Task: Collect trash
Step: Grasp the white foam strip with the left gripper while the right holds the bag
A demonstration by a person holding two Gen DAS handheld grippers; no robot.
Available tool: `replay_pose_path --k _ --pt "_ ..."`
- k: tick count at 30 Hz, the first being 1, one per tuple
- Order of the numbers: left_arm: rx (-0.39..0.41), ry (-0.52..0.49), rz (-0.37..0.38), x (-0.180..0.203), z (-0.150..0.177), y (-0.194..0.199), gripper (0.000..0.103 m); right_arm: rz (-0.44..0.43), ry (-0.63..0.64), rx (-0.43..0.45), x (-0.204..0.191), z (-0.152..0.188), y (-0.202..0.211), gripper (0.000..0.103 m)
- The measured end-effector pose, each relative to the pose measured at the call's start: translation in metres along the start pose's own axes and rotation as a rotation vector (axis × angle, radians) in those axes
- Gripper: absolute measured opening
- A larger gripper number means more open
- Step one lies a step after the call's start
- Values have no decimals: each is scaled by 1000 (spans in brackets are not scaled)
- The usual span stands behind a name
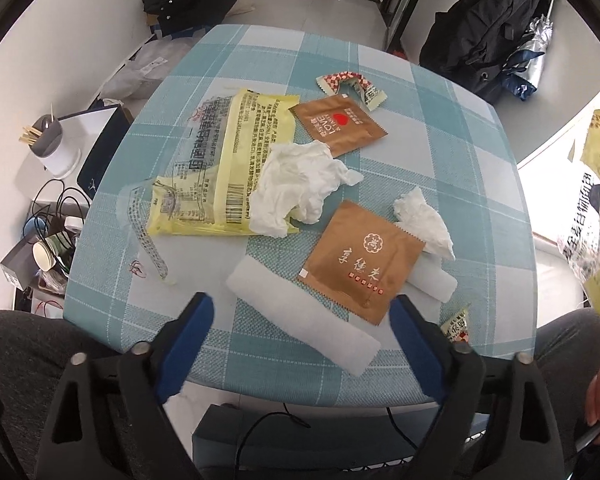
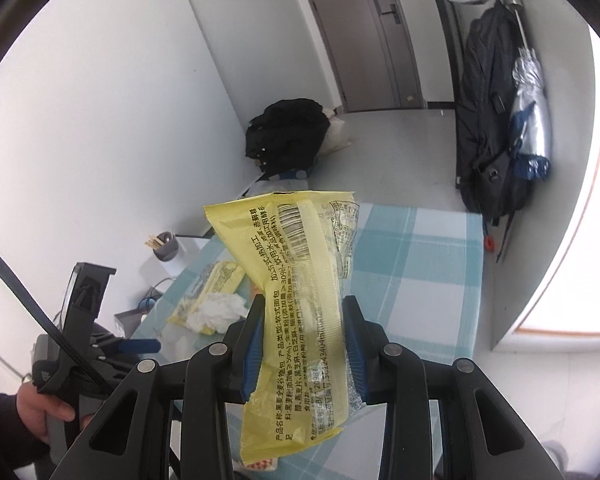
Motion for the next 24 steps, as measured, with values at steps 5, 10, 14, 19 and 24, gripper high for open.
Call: replay_pose_path --k 5,10,14,19,24 --pt "1 -21 -7 3 1 -2 65 -1 -8 -3 4 5 0 35" --pt "-1 -12 27 5 2 -2 48 -16 -21 -2 6 6 0 35" --pt "-11 -15 40 9 3 -3 30 -20 -24 -3 6 7 -1 35" --pt "-7 -13 47 10 3 0 22 -18 -31 -9 7 7 -2 35" --pt "-2 -3 43 7 4 3 21 -14 -31 -9 6 7 -1 35"
Point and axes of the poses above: each gripper's, at about its wrist camera, not at the fingertips, and y roughly against the way its jaws point, x to its right, z to its underside, the point moved 3 cm from there along -y, roughly the way its jaws point, and after that the axes turned 10 degrees about -y, right-handed, at the moved point
